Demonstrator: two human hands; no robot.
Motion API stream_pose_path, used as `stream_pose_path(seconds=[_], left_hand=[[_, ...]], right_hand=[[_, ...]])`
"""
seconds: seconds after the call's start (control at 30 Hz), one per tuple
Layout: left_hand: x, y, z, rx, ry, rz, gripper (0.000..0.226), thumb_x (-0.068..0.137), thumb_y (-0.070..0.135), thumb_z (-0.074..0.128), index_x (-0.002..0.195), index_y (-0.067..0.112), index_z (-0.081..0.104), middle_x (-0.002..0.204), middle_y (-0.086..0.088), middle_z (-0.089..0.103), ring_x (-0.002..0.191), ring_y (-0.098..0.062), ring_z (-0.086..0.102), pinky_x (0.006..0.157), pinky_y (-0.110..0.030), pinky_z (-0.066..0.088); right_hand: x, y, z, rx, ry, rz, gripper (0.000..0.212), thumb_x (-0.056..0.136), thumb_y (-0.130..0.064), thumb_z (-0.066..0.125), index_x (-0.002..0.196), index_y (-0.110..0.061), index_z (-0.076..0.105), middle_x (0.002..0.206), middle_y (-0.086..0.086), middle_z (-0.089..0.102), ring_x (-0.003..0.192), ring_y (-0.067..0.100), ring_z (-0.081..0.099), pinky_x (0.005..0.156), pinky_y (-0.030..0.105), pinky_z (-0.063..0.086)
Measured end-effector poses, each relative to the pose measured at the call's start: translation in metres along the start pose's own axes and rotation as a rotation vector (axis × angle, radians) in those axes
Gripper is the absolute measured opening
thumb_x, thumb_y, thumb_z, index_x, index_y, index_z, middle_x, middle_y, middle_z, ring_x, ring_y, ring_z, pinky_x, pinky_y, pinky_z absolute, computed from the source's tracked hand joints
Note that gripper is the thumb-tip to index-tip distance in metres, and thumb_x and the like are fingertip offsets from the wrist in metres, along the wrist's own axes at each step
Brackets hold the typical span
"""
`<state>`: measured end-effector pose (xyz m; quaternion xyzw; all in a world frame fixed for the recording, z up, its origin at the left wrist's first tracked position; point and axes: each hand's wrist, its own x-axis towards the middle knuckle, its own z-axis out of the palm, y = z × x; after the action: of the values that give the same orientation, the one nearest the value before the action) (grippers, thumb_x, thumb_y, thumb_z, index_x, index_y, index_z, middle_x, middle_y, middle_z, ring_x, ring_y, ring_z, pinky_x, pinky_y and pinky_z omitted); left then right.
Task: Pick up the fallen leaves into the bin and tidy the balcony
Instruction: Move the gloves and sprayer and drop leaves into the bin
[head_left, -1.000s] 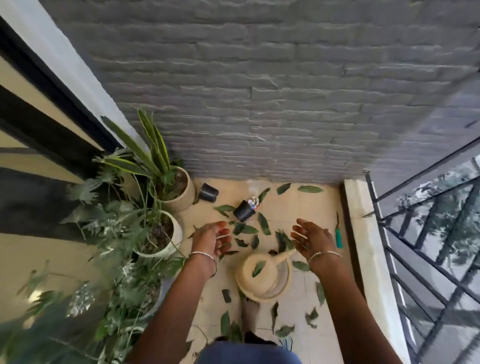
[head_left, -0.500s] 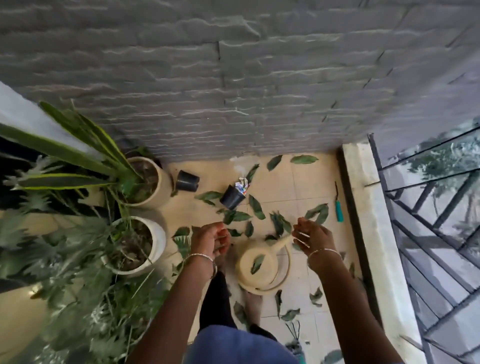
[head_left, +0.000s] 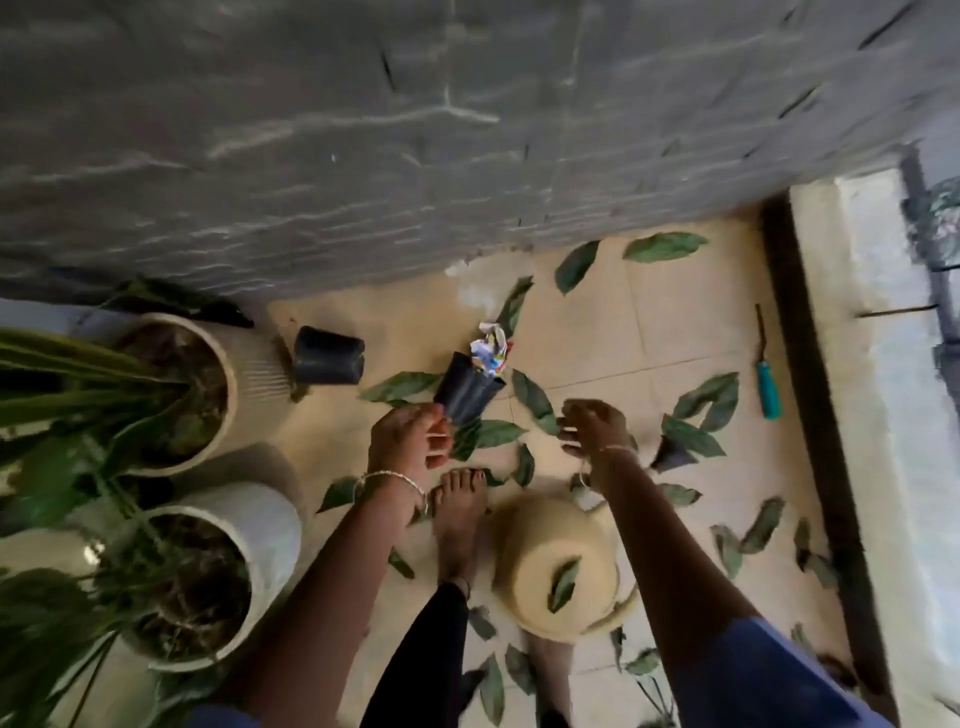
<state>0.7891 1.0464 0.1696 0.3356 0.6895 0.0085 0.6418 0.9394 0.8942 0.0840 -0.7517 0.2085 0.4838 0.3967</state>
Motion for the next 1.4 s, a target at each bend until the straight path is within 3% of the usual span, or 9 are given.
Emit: stream_pose_path(seconds=[0.2, 0.33, 0.47, 0.6, 0.77, 0.93, 1.03, 1.2, 1.4], left_hand=[[0.105, -0.031, 0.002, 0.098, -0.016, 0.021, 0.012, 0.097, 0.011, 0.053, 0.090, 0.013, 0.063, 0.070, -0.004, 0.061, 0.046, -0.009, 0.060, 0.047, -0.020, 0.043], [0.141, -0.056, 0.003, 0.133, -0.026, 0.015, 0.010, 0.096, 0.009, 0.055, 0.098, 0.009, 0.065, 0.068, -0.003, 0.062, 0.057, -0.017, 0.060, 0.054, -0.025, 0.046], [0.164, -0.076, 0.003, 0.157, -0.038, -0.011, 0.010, 0.096, 0.009, 0.055, 0.096, 0.009, 0.065, 0.070, -0.003, 0.062, 0.056, -0.016, 0.061, 0.055, -0.026, 0.047], [0.176, -0.081, 0.002, 0.199, -0.021, -0.005, 0.009, 0.094, 0.011, 0.057, 0.091, 0.012, 0.065, 0.070, -0.003, 0.063, 0.059, -0.019, 0.062, 0.056, -0.026, 0.047], [0.169, -0.073, 0.008, 0.235, -0.043, 0.043, 0.011, 0.095, 0.011, 0.056, 0.089, 0.015, 0.065, 0.073, -0.005, 0.063, 0.065, -0.022, 0.062, 0.057, -0.027, 0.047], [0.146, -0.076, 0.018, 0.248, -0.096, 0.083, 0.009, 0.093, 0.010, 0.058, 0.088, 0.013, 0.064, 0.076, -0.008, 0.062, 0.067, -0.024, 0.061, 0.056, -0.027, 0.048], [0.127, -0.091, 0.024, 0.274, -0.101, 0.064, 0.007, 0.092, 0.015, 0.064, 0.085, 0.016, 0.066, 0.076, -0.006, 0.065, 0.068, -0.023, 0.063, 0.060, -0.030, 0.049], [0.078, -0.125, 0.040, 0.333, -0.132, 0.049, 0.008, 0.091, 0.017, 0.066, 0.083, 0.017, 0.066, 0.072, -0.005, 0.067, 0.060, -0.018, 0.062, 0.056, -0.028, 0.048], [-0.016, -0.155, 0.058, 0.419, -0.287, 0.072, 0.010, 0.093, 0.016, 0.062, 0.085, 0.021, 0.063, 0.071, 0.000, 0.065, 0.054, -0.011, 0.059, 0.049, -0.021, 0.045]], right_hand=[[0.141, 0.021, 0.070, -0.395, -0.061, -0.187, 0.034, 0.083, -0.019, 0.070, 0.115, -0.024, 0.060, 0.071, 0.007, 0.060, 0.064, 0.021, 0.052, 0.065, 0.032, 0.043], [0.183, 0.014, 0.111, -0.608, -0.148, -0.297, 0.047, 0.088, -0.023, 0.066, 0.133, -0.025, 0.053, 0.098, 0.002, 0.057, 0.093, 0.022, 0.058, 0.089, 0.033, 0.044], [0.224, 0.019, 0.144, -0.647, -0.276, -0.182, 0.047, 0.094, -0.023, 0.060, 0.140, -0.019, 0.051, 0.136, 0.010, 0.056, 0.125, 0.029, 0.054, 0.104, 0.037, 0.045], [0.230, 0.032, 0.157, -0.556, -0.144, -0.217, 0.031, 0.092, -0.020, 0.060, 0.121, -0.020, 0.070, 0.124, 0.012, 0.067, 0.116, 0.029, 0.061, 0.095, 0.029, 0.047], [0.189, 0.053, 0.136, -0.233, 0.244, -0.393, 0.022, 0.084, -0.020, 0.068, 0.104, -0.020, 0.078, 0.097, 0.014, 0.074, 0.091, 0.027, 0.067, 0.070, 0.020, 0.040], [0.130, 0.077, 0.080, 0.326, 0.448, -0.291, 0.016, 0.076, -0.033, 0.078, 0.088, -0.024, 0.071, 0.092, 0.000, 0.072, 0.086, 0.013, 0.069, 0.080, 0.037, 0.058], [0.091, 0.105, 0.043, 0.487, 0.456, -0.189, 0.026, 0.081, -0.027, 0.078, 0.090, -0.009, 0.062, 0.079, -0.001, 0.066, 0.069, 0.006, 0.063, 0.068, 0.032, 0.058], [0.016, 0.163, -0.008, 0.465, 0.396, -0.041, 0.022, 0.080, -0.018, 0.075, 0.076, -0.014, 0.053, 0.077, 0.017, 0.061, 0.074, 0.026, 0.062, 0.074, 0.058, 0.058], [-0.097, 0.186, -0.071, 0.676, 0.334, 0.032, 0.026, 0.088, -0.001, 0.063, 0.093, -0.018, 0.044, 0.085, 0.020, 0.057, 0.070, 0.027, 0.053, 0.071, 0.051, 0.051]])
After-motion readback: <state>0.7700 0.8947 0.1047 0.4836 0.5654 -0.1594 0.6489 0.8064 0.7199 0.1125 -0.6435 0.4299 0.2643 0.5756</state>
